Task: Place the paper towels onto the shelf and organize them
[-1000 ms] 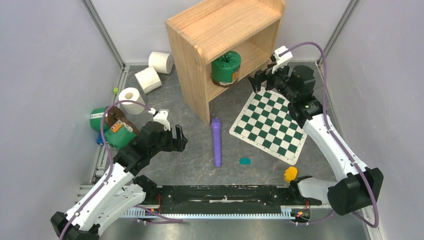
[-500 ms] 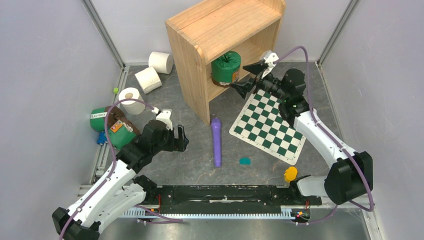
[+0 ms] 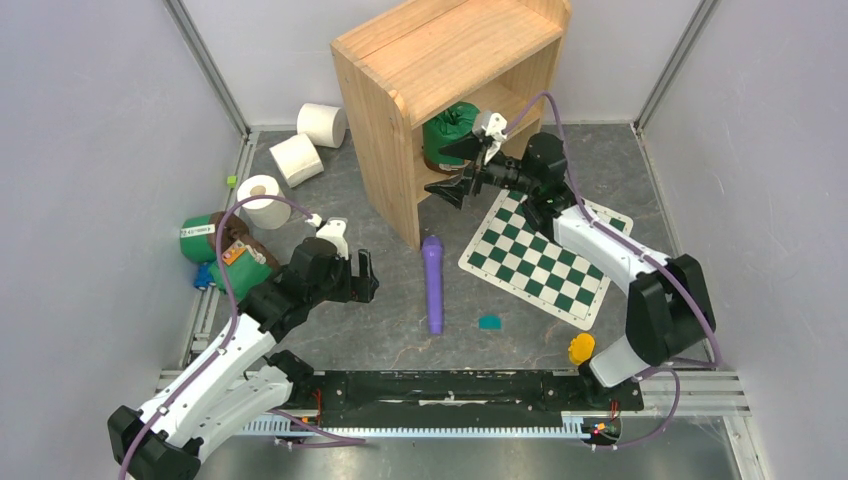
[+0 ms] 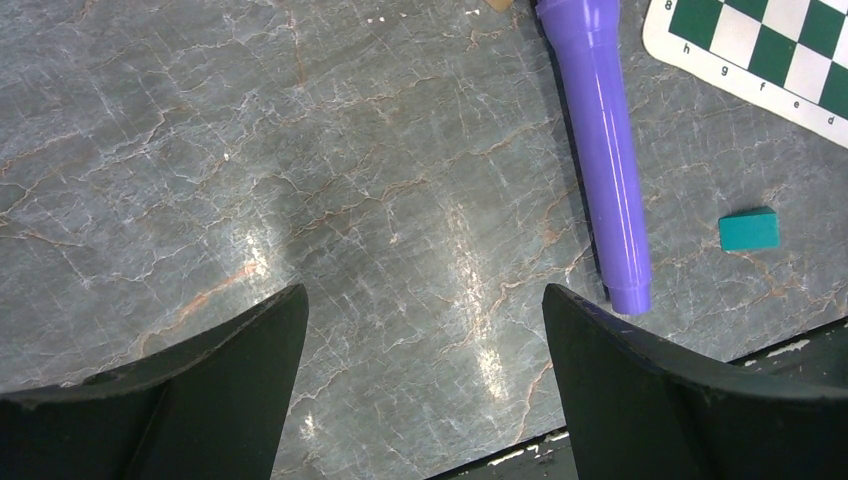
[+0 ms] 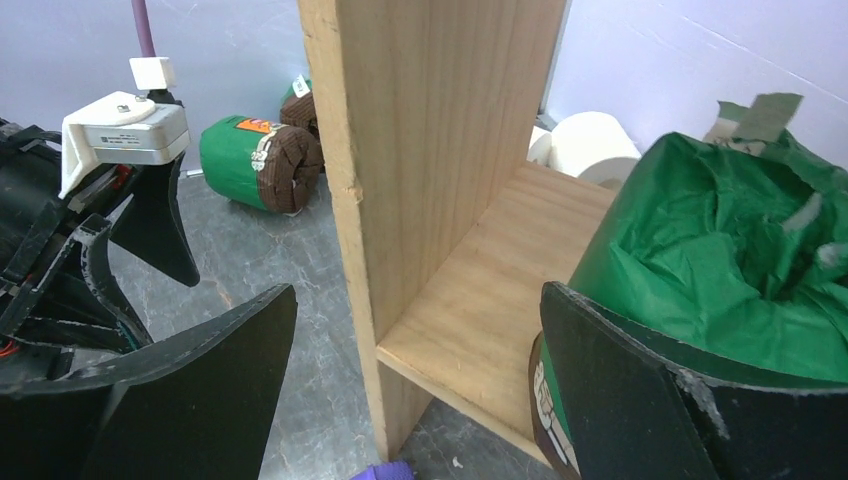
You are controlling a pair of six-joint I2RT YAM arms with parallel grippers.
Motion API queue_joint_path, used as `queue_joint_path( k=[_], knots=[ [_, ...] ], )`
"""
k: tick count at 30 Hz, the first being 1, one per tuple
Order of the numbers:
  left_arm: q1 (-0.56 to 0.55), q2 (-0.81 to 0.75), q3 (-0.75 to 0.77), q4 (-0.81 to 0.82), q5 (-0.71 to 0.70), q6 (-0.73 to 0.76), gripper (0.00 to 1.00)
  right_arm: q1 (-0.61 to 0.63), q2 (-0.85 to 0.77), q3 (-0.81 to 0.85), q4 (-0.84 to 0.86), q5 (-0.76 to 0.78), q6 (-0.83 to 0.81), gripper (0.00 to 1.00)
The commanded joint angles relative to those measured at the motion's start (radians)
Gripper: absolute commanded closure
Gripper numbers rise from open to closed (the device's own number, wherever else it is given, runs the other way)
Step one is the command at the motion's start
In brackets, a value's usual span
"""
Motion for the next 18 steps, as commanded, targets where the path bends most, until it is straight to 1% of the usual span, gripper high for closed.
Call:
queue_joint_path(
  k=[1, 4, 6, 9, 11, 14, 18],
  knots=[
    [-0.003, -0.013, 0.026, 0.032, -0.023, 0.048, 0.07, 0.021, 0.038, 0.085, 0.069, -0.043, -0.005, 0.06],
    [-0.003, -0.01, 0.029, 0.032, -0.029, 0.051, 0.07, 0.023, 0.064, 0.096, 0.07, 0.009, -0.006, 0.06],
    [-0.003, -0.008, 0.031, 0.032, -0.029, 0.052, 0.07, 0.023, 0.064, 0.083, 0.064, 0.102, -0.035, 0.06],
    [-0.003, -0.007, 0.029, 0.032, -0.031, 0.052, 0.07, 0.022, 0.052, 0.034, 0.094, 0.291, -0.064, 0.06],
    [-0.003, -0.007, 0.028, 0.032, -0.03, 0.052, 0.07, 0.024, 0.055, 0.023, 0.099, 0.361, -0.08, 0.06],
    [-0.003, -0.006, 0.028, 0.032, -0.032, 0.052, 0.07, 0.022, 0.072, 0.032, 0.094, 0.365, -0.085, 0.1],
    [-0.003, -0.005, 0.028, 0.032, -0.032, 0.051, 0.07, 0.023, 0.078, 0.035, 0.099, 0.315, -0.065, 0.15]
  ],
)
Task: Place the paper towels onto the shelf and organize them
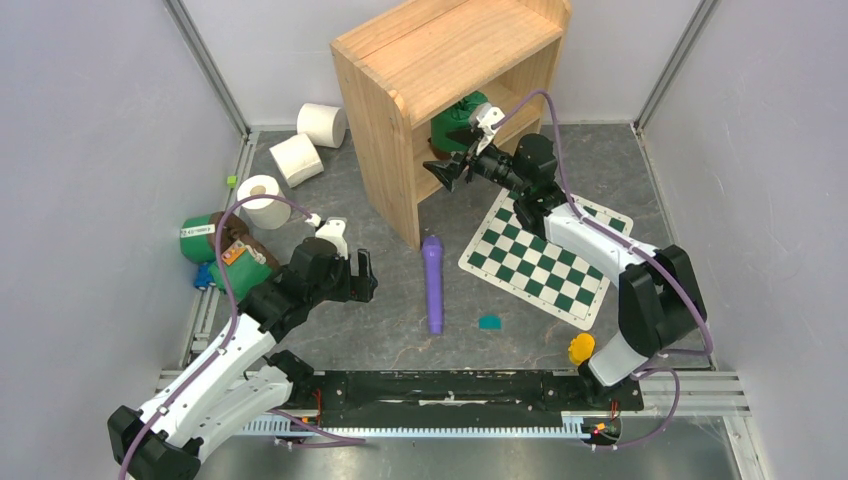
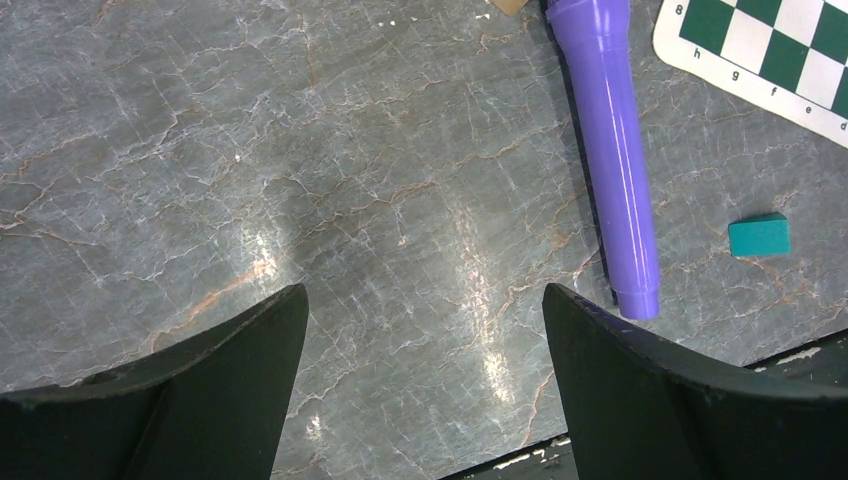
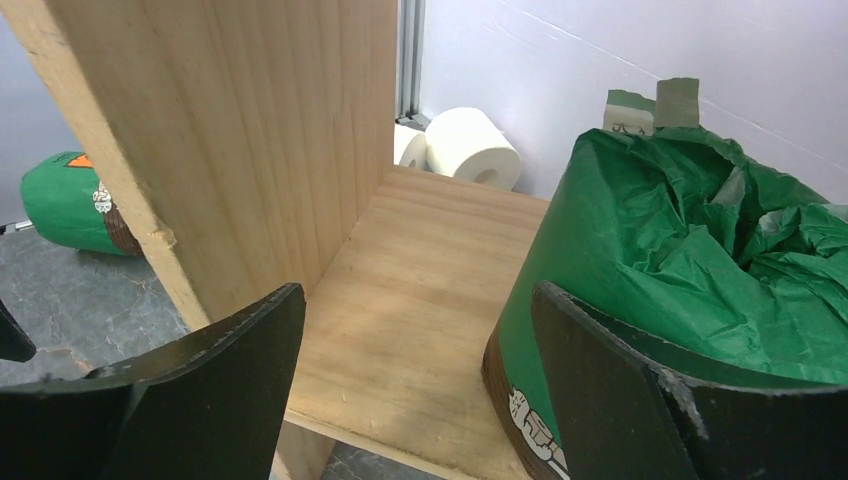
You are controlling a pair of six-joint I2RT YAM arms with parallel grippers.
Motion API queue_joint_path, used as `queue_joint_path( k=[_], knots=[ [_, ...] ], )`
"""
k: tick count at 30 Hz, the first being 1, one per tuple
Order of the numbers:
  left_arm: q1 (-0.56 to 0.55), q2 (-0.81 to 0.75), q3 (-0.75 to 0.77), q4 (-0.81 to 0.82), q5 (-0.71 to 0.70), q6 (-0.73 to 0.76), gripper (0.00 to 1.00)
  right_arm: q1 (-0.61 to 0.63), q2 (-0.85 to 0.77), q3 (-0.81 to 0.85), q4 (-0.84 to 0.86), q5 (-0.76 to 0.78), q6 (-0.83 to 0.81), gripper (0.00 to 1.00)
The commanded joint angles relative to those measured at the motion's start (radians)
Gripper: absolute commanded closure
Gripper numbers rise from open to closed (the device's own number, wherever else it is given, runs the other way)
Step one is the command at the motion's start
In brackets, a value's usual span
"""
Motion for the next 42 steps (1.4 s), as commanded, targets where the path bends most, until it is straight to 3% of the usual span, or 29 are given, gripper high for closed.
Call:
queue_joint_path(
  k=[1, 7, 13, 17, 19, 26, 30, 34, 42],
  knots=[
    [-0.003, -0.006, 0.027, 0.032, -0.013, 0.046, 0.07, -0.003, -0.001, -0.001, 0.044, 0.009, -0.003, 0.17],
    [-0.003, -0.008, 0.026, 0.032, -0.01, 0.046, 0.07, -0.022, -0.118, -0.053, -0.031, -0.038, -0.031, 0.16],
    [-0.003, 0.0, 0.021, 0.038, 0.001, 0.048, 0.07, -0.174, -0.204, -0.102, -0.073, -0.201, 0.026, 0.13],
    [-0.003, 0.014, 0.018, 0.054, 0.011, 0.045, 0.07, -0.237, -0.238, -0.114, -0.119, -0.088, -0.043, 0.11],
    [-0.003, 0.027, 0.021, 0.06, 0.018, 0.043, 0.07, -0.266, -0.22, -0.094, -0.119, -0.049, -0.048, 0.1],
    [-0.003, 0.053, 0.033, 0.063, 0.019, 0.048, 0.07, -0.318, -0.03, 0.088, -0.077, -0.165, 0.015, 0.09],
    [-0.003, 0.044, 0.034, 0.048, 0.001, 0.047, 0.07, -0.342, -0.026, 0.068, 0.008, -0.007, 0.047, 0.08],
    [-0.003, 0.042, 0.029, 0.044, -0.012, 0.049, 0.07, -0.345, 0.01, 0.11, -0.032, 0.164, 0.012, 0.08],
    [-0.003, 0.087, 0.044, 0.062, -0.022, 0.042, 0.07, -0.343, 0.163, 0.249, 0.035, 0.183, 0.051, 0.09]
  ],
)
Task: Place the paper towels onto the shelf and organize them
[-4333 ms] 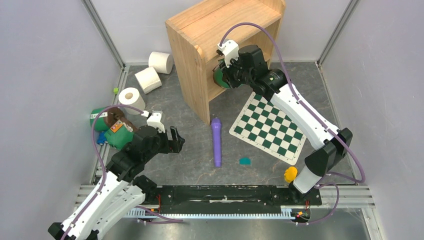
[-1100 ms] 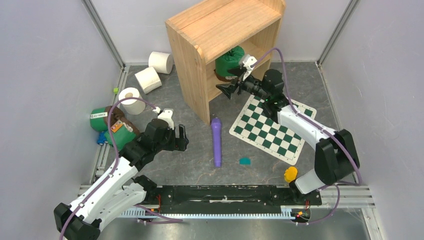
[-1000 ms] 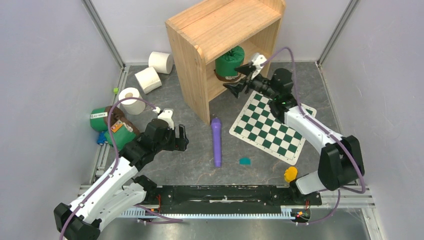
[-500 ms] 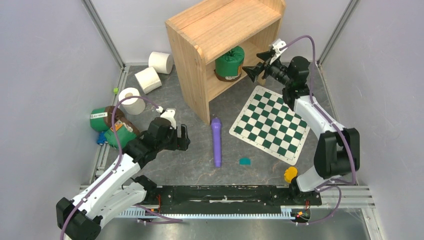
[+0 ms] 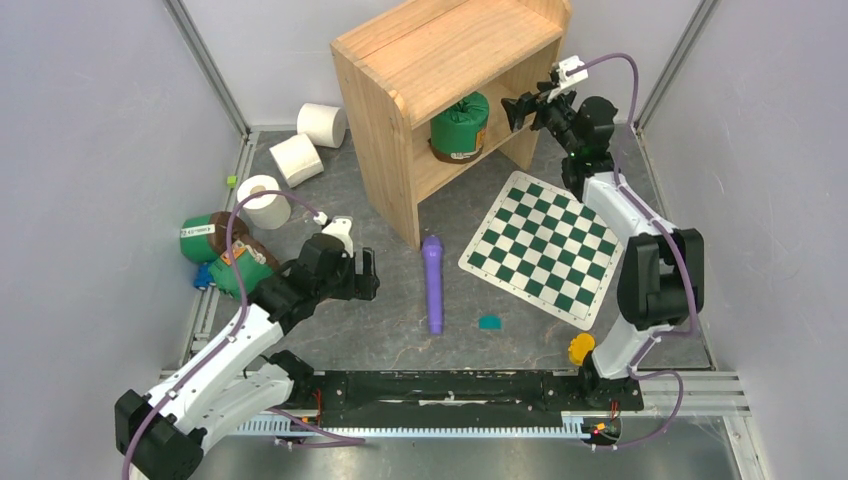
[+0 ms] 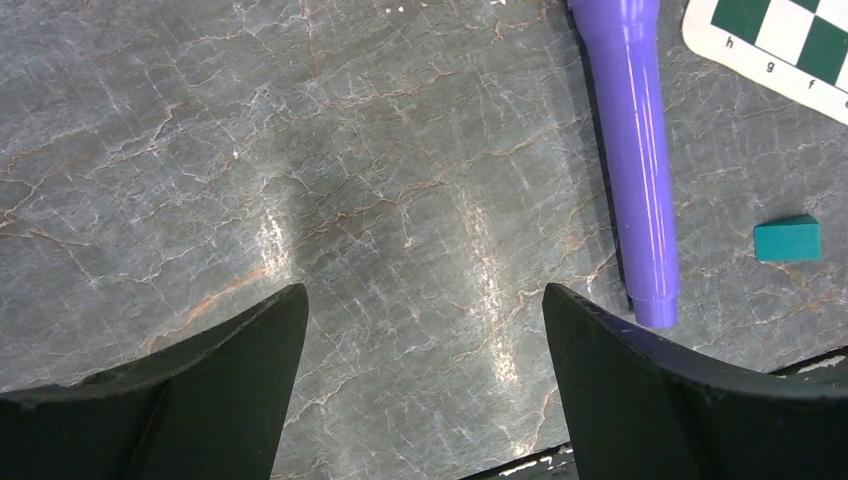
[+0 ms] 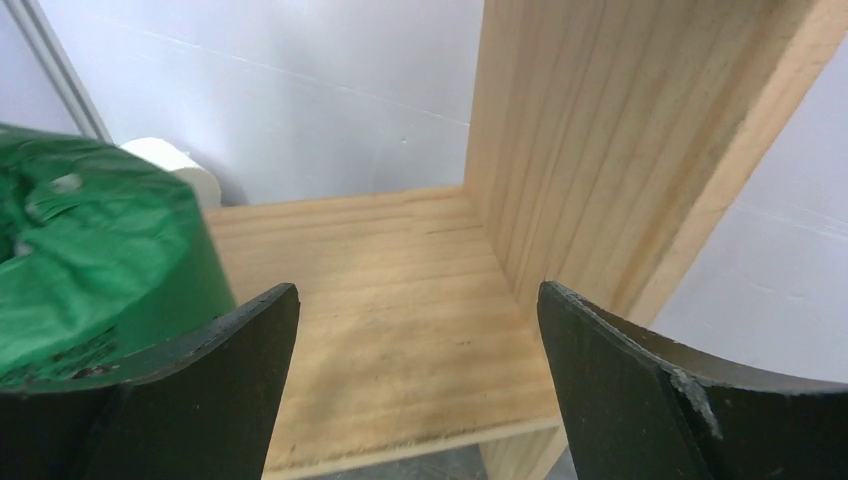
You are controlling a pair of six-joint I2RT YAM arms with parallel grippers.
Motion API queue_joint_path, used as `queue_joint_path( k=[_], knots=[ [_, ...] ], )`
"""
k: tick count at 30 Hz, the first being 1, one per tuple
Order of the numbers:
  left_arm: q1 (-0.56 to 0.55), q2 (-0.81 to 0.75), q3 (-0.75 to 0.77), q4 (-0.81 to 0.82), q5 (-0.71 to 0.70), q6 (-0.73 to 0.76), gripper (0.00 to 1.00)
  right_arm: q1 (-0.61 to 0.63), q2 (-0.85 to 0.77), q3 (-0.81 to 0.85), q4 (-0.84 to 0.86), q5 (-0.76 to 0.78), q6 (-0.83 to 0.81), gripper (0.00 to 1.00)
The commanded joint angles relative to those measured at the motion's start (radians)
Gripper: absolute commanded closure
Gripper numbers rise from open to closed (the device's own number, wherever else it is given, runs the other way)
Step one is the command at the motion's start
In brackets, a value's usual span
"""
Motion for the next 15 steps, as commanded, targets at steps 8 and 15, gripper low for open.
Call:
queue_joint_path(
  k=[8, 15],
  knots=[
    [-0.004, 0.037, 0.057, 0.032, -0.021, 0.043, 0.07, 0.029, 0.214, 0.198, 0.117, -0.013, 0.081, 0.1],
    [-0.003, 0.028, 0.058, 0.023, -0.025, 0.038, 0.07, 0.08, 0.33, 0.301, 0.126, -0.097, 0.091, 0.1]
  ],
)
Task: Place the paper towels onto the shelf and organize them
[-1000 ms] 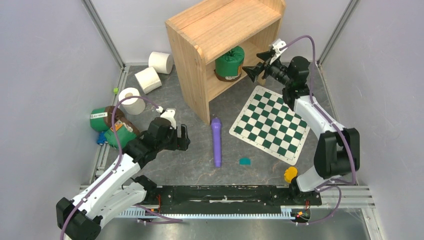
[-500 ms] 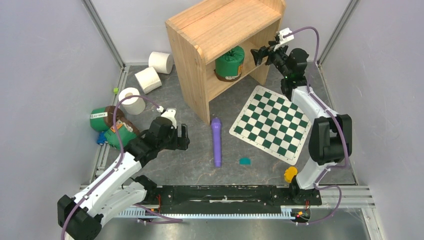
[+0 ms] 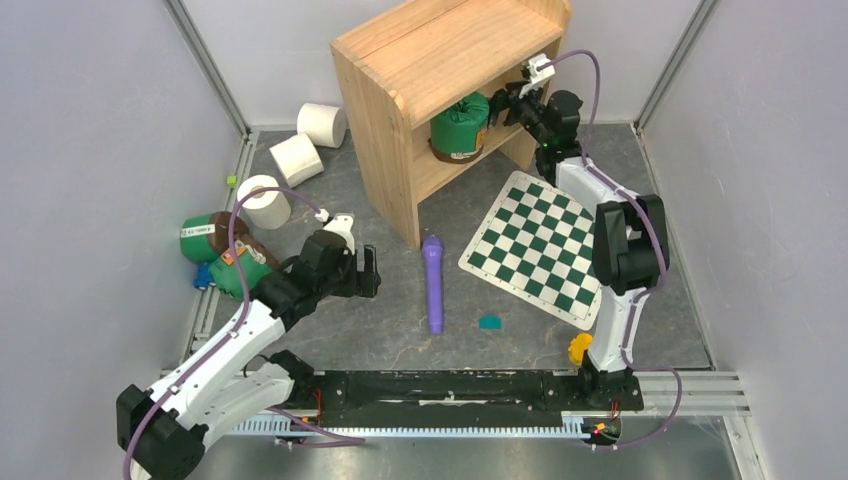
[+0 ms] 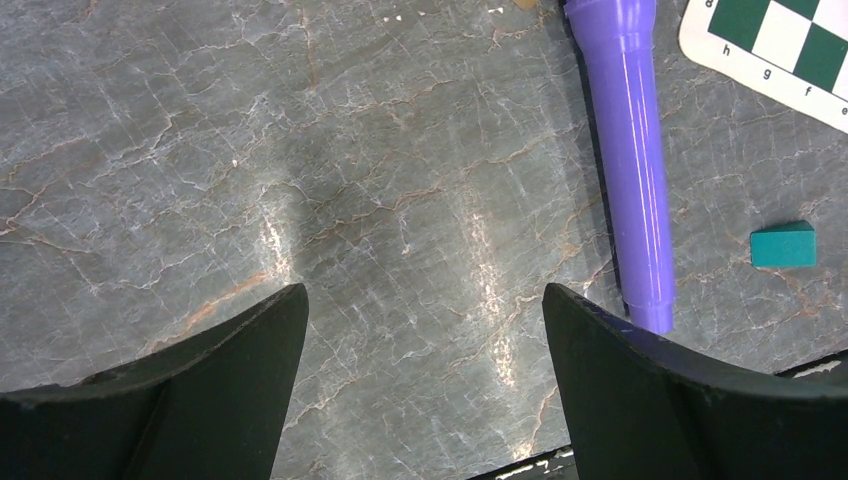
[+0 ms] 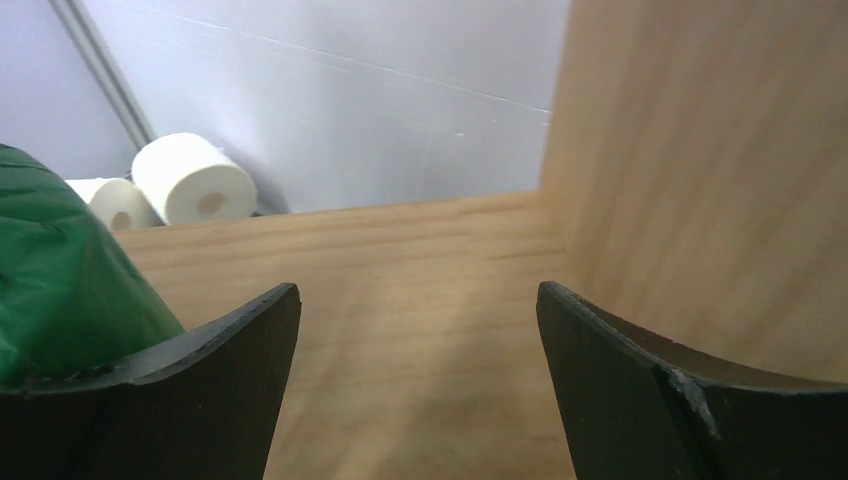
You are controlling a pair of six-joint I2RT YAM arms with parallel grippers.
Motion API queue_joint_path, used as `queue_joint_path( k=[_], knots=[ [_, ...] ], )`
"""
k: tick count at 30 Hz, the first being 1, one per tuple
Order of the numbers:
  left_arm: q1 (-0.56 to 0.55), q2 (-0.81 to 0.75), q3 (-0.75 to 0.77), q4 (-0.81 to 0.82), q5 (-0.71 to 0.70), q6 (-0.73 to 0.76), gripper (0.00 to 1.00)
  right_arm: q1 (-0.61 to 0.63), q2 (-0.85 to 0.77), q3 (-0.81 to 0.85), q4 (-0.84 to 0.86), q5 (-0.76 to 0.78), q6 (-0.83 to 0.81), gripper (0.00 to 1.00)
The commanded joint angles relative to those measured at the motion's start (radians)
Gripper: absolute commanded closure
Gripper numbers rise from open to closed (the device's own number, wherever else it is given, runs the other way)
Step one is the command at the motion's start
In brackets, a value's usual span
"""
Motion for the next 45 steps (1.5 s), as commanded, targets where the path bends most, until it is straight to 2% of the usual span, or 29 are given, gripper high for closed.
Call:
queue_joint_path(
  k=[1, 5, 11, 16, 20, 24, 32, 39, 45],
  knots=[
    [-0.003, -0.011, 0.037, 0.018, -0.02, 0.037, 0.07, 0.034, 0.055, 0.102, 0.062, -0.089, 0.033, 0.1],
    [-0.003, -0.016, 0.035, 0.019, -0.015, 0.034, 0.07, 0.054, 0.056, 0.078, 0.072, -0.153, 0.064, 0.13],
    [-0.003, -0.031, 0.019, 0.035, -0.003, 0.026, 0.07, 0.094, -0.068, -0.13, 0.15, -0.181, 0.089, 0.14],
    [-0.003, -0.033, 0.018, 0.04, 0.014, 0.021, 0.07, 0.125, -0.151, -0.239, 0.195, -0.189, 0.097, 0.14],
    [-0.003, -0.047, 0.013, 0.038, 0.028, 0.018, 0.07, 0.116, -0.202, -0.29, 0.18, -0.061, 0.059, 0.14],
    [-0.003, -0.064, 0.004, 0.028, 0.029, 0.02, 0.07, 0.104, -0.163, -0.197, 0.082, 0.036, 0.023, 0.14],
    [-0.003, -0.058, 0.011, 0.019, 0.02, 0.035, 0.07, 0.123, 0.001, 0.017, 0.044, 0.054, 0.066, 0.14],
    [-0.003, -0.063, 0.01, 0.018, 0.009, 0.039, 0.07, 0.165, 0.128, 0.144, 0.016, -0.033, 0.077, 0.13],
    [-0.004, -0.066, 0.007, 0.019, 0.006, 0.039, 0.07, 0.2, 0.168, 0.155, 0.045, -0.134, 0.115, 0.13]
  ],
)
